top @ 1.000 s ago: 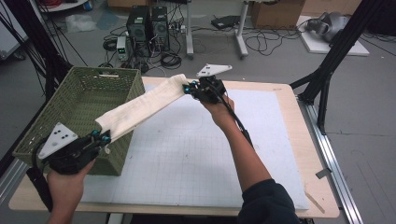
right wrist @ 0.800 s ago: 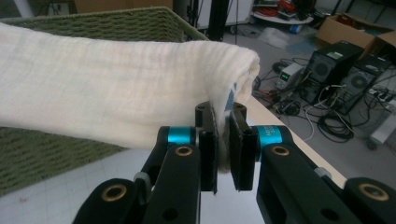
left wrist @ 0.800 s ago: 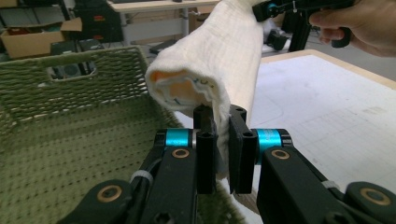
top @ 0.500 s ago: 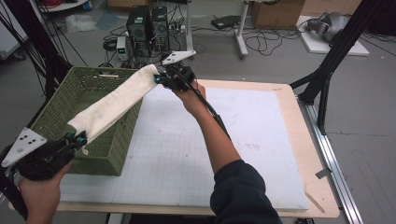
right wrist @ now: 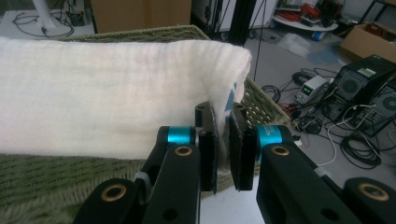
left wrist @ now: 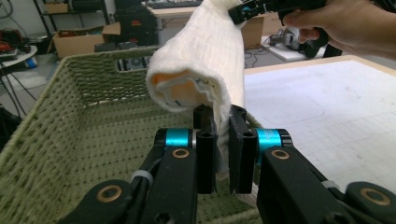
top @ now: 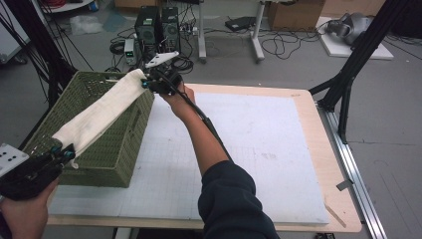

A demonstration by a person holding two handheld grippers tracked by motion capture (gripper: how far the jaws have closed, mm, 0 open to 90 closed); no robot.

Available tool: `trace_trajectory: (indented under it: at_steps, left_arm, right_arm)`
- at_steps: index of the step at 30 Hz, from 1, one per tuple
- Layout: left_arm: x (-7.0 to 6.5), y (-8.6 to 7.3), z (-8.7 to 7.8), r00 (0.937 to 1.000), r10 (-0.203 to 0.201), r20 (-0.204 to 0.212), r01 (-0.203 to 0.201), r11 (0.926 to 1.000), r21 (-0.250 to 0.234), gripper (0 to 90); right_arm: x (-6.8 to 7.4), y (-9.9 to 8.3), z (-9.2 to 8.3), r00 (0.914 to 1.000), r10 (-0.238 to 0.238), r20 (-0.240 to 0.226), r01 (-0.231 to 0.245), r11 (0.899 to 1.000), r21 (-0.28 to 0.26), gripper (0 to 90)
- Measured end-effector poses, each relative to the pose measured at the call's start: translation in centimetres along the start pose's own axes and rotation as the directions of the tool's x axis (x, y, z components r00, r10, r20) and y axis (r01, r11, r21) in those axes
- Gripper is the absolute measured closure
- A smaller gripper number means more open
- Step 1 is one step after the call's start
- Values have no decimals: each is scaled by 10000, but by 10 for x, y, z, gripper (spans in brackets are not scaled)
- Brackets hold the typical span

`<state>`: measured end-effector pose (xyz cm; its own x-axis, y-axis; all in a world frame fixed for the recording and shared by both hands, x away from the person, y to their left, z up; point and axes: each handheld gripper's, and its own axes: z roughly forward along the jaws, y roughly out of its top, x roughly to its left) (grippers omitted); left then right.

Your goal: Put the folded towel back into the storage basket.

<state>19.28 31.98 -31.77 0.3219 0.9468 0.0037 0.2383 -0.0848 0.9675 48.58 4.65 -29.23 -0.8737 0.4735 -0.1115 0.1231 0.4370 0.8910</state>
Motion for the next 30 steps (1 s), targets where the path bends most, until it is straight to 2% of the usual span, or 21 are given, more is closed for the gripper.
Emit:
trace_trajectory:
  at_steps: [6,9,14,15,16,19,20,21,22,24,25,30]
  left_arm:
    - [12,-2,-4,9997,-45,-239,47,10000,82,829]
    - [20,-3,-4,9995,-32,-305,40,9996,267,829]
    - [33,-7,-2,9988,-214,-431,240,9979,604,828]
    - [36,-8,0,9987,-203,-471,237,9971,728,828]
    - [40,-8,1,9984,-252,-499,294,9959,851,828]
    - [50,-10,7,9954,-746,-595,819,9878,1325,805]
    - [52,-10,8,9931,-803,-859,920,9856,1422,587]
    - [53,-11,8,9893,-844,-1192,1007,9853,1383,587]
    - [54,-12,5,9863,-849,-1418,1029,9868,1252,338]
    - [54,-11,-3,9849,-609,-1621,754,9935,853,319]
    - [53,-10,-7,9847,-563,-1652,689,9951,712,292]
    - [48,-5,-17,9916,-636,-1127,656,9977,143,280]
  right_arm:
    - [10,17,26,9999,-134,98,131,9996,262,836]
    - [14,24,39,9998,-43,180,37,9994,340,835]
    - [24,33,64,9989,-200,435,174,9980,601,835]
    - [24,33,64,9989,-200,435,174,9980,601,835]
    - [25,34,68,9985,-196,513,162,9977,660,835]
    - [30,33,77,9964,-259,804,194,9966,799,829]
    - [33,31,82,9917,-470,1199,351,9944,996,686]
    - [33,31,82,9917,-470,1199,351,9944,996,686]
    - [33,28,85,9896,-300,1409,135,9931,1163,507]
    - [34,27,83,9904,-186,1370,42,9945,1045,507]
    - [33,26,80,9906,-267,1341,138,9953,963,507]
    - [28,18,53,9899,-77,1414,-25,9974,718,478]
